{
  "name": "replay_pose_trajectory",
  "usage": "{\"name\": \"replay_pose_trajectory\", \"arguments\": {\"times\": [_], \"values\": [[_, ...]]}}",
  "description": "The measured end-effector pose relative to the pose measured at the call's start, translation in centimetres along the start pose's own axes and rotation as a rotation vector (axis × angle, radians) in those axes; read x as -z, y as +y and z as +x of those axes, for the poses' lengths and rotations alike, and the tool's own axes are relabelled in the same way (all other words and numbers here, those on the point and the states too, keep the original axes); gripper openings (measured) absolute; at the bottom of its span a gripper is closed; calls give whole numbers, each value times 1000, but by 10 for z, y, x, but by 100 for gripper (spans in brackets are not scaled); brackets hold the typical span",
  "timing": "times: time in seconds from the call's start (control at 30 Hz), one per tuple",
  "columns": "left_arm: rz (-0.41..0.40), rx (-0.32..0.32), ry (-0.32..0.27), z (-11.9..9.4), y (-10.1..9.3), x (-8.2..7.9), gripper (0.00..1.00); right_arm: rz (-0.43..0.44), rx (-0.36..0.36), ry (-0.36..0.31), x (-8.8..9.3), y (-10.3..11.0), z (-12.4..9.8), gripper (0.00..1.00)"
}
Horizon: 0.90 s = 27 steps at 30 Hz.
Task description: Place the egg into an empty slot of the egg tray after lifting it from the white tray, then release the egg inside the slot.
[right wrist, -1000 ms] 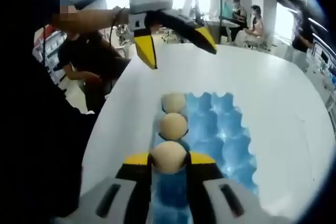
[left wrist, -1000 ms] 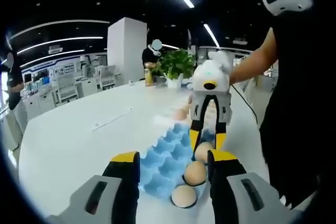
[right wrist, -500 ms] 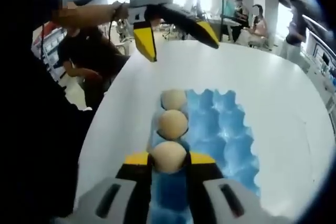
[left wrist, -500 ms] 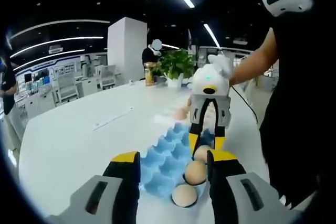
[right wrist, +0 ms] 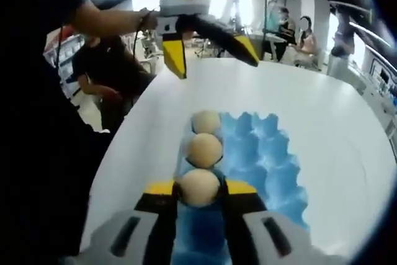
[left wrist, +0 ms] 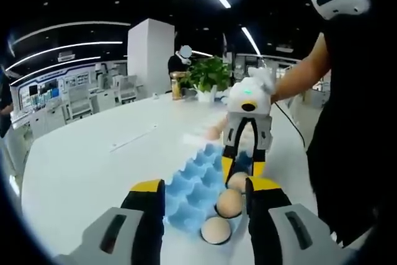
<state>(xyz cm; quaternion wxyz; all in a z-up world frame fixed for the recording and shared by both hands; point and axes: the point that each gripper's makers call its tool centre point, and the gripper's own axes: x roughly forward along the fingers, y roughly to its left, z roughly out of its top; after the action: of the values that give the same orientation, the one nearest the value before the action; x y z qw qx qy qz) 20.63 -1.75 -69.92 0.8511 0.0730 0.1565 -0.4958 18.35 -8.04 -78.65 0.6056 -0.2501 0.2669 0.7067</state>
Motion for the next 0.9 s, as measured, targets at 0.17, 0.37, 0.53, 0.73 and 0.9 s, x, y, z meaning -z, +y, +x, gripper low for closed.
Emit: {"name": "replay_pose_trajectory", "arguments": {"times": [0.17, 0.37, 0.53, 0.73, 0.9], "values": [[-4, -1, 9, 1, 0, 1, 56, -1, 30, -22, -1, -4, -6, 40], [-6, 3, 8, 2, 0, -1, 57, 36, 58, -74, 0, -4, -19, 40], [-4, 2, 5, 2, 0, -2, 56, 59, 79, -70, 10, -4, -27, 40], [3, 7, 2, 3, -1, -4, 55, 71, 111, -69, 17, -4, -41, 40], [11, 7, -8, 4, -1, -6, 55, 90, 138, -57, 29, -5, -57, 40]]}}
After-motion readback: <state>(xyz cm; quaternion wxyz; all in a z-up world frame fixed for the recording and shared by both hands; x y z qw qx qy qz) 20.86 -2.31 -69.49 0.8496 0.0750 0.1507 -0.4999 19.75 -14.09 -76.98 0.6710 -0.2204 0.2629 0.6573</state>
